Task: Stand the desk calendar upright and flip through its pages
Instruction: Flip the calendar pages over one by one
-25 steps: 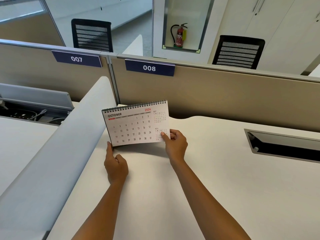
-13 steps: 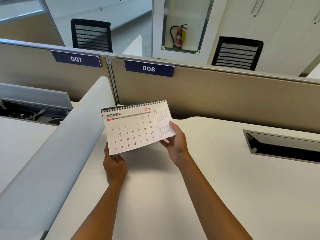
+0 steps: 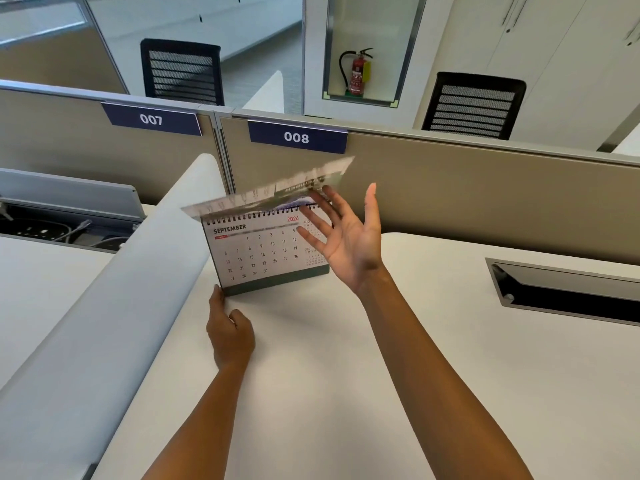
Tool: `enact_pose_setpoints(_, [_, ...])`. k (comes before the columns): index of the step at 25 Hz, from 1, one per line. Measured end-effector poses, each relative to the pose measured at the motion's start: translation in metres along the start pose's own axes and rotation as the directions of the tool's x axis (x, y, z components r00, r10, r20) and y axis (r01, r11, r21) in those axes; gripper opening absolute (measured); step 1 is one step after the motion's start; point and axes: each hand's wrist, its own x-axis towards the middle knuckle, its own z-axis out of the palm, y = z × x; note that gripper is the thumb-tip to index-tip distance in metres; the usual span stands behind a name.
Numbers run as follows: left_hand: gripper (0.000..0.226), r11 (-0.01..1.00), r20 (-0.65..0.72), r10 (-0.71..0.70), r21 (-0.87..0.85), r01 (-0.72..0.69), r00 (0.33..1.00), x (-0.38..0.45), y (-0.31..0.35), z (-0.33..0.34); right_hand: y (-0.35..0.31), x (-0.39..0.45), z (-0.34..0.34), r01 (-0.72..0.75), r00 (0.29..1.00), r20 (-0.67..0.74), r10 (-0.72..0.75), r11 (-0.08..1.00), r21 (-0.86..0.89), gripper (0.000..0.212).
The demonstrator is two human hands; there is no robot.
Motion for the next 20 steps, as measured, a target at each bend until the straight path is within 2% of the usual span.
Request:
enact_pose_setpoints(9, [0.064,1.000,-0.021,0.008,0.003,-0.008,1.000,0.000,0.001,0.001,-0.008,0.035,0.015,0.018,0.999,0.029,-0.016,0.996,-0.083,0.074])
enact_pose_setpoints(14, [0.064,1.000,-0.014,0.008,0.002,-0.007,1.000,0.000,0.000,0.001,0.000,0.037,0.000,0.042,0.999,-0.021,-0.046,0.987,-0.154,0.069])
enact_pose_setpoints(17, [0.065,1.000,-0.014,0.002,-0.004,-0.002,1.000,-0.001,0.000,0.000,0.017,0.035,-0.022,0.091,0.977,-0.146,-0.154,0.926,-0.366,0.052])
enact_pose_setpoints(20, [0.066,1.000,-0.016,0.020,-0.019,-0.020,1.000,0.000,0.002,0.000,0.038,0.028,-0.043,0.038,0.936,-0.266,-0.232,0.817,-0.576,0.037])
